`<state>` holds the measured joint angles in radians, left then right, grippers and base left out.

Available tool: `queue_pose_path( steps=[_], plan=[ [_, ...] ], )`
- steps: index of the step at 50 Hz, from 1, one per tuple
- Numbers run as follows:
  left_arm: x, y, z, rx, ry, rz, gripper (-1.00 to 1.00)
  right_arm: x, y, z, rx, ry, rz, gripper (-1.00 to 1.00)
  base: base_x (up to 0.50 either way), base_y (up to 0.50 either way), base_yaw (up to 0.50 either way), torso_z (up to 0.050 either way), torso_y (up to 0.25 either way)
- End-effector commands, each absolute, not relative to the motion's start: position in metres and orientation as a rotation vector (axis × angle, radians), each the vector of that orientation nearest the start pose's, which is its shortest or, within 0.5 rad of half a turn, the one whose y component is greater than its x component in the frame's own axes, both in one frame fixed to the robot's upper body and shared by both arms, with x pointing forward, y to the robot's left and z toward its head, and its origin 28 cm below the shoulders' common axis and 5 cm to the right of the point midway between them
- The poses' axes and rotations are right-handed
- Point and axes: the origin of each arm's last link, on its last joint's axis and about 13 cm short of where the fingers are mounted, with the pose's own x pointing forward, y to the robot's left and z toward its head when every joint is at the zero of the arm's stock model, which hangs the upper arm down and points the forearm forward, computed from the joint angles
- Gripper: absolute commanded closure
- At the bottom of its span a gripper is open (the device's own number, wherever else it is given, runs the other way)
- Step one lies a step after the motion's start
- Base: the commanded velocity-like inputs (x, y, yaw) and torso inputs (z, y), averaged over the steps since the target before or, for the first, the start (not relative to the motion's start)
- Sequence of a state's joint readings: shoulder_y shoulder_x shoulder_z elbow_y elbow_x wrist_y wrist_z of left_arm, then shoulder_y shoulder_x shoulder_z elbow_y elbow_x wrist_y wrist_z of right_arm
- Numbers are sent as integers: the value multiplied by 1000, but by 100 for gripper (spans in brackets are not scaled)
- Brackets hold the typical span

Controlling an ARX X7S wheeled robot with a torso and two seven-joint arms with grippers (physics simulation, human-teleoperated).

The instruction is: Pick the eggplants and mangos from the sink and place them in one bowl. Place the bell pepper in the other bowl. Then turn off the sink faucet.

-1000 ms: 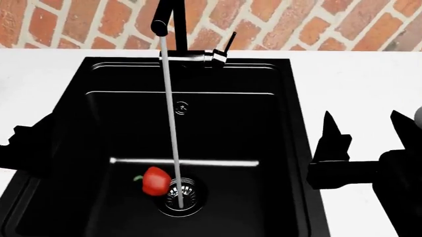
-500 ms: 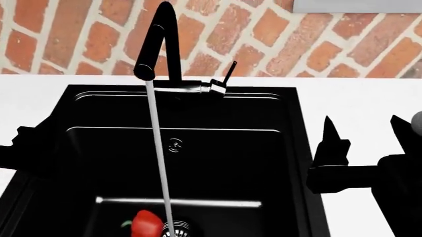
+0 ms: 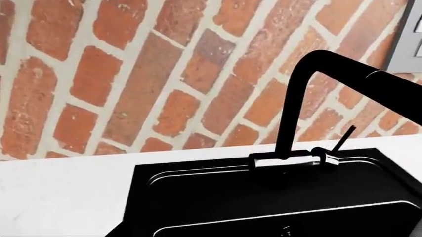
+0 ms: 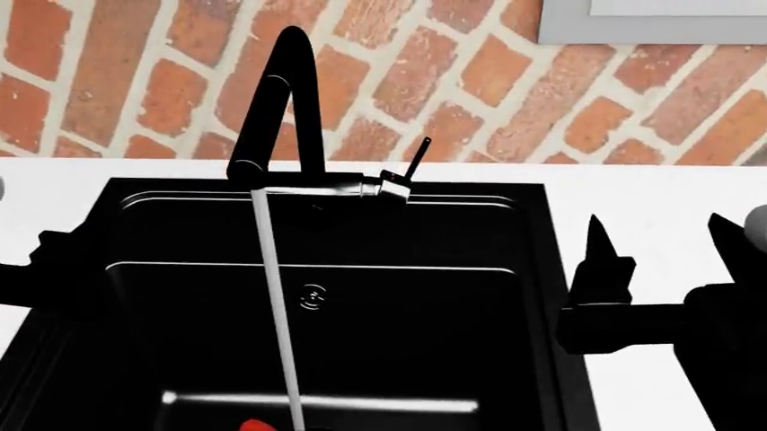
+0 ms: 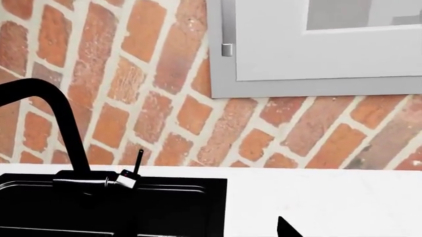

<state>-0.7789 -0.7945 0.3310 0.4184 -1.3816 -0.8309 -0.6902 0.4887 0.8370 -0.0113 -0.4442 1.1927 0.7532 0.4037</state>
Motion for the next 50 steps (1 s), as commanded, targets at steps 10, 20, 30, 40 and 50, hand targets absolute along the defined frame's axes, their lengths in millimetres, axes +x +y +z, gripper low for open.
queue_pose_path(
  steps=[10, 20, 30, 40, 50],
  plan=[
    [272, 241, 222, -62, 249, -196, -100, 233, -197, 213, 63, 56, 120, -100, 0, 0, 0, 0, 0],
    [311, 223, 212, -123, 442, -261, -100, 231, -197, 204, 85, 66, 109, -100, 0, 0, 0, 0, 0],
    [330, 207, 181, -65, 536, -294, -100, 231, -198, 199, 94, 83, 99, -100, 0, 0, 0, 0, 0],
    [339, 200, 168, -26, 570, -262, -100, 235, -197, 194, 104, 96, 100, -100, 0, 0, 0, 0, 0],
    [344, 189, 133, -13, 651, -157, -100, 234, -197, 195, 101, 102, 100, -100, 0, 0, 0, 0, 0]
  ],
)
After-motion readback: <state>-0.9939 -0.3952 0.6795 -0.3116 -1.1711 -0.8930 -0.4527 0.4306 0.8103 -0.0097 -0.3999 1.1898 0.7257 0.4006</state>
